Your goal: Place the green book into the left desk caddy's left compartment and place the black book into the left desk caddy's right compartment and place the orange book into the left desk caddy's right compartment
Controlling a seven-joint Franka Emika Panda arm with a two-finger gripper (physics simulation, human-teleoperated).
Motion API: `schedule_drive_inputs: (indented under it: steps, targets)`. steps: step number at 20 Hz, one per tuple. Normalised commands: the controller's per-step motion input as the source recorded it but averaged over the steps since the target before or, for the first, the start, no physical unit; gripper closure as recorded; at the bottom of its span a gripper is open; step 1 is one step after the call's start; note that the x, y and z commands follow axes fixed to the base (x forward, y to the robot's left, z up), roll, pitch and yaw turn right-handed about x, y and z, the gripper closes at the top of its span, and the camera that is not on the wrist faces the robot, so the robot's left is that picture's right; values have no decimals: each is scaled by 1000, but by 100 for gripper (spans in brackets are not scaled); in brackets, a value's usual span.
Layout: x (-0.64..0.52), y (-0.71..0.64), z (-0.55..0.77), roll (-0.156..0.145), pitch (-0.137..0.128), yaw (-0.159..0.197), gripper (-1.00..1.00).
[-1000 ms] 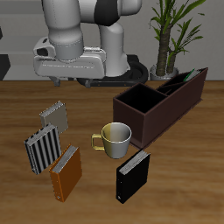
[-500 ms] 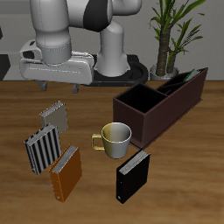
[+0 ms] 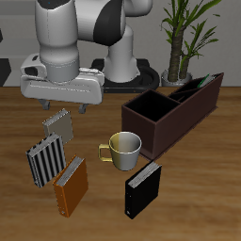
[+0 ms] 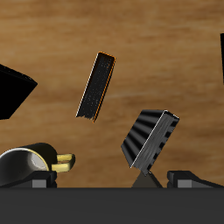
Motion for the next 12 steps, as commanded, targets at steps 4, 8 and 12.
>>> schedule_drive_inputs:
  steps: [4, 8, 12]
  targets:
    - [387, -37, -30, -25, 1, -6, -100]
    - [179, 67, -95, 1, 12, -15, -100]
    - [105, 52, -116, 3, 16, -9, -100]
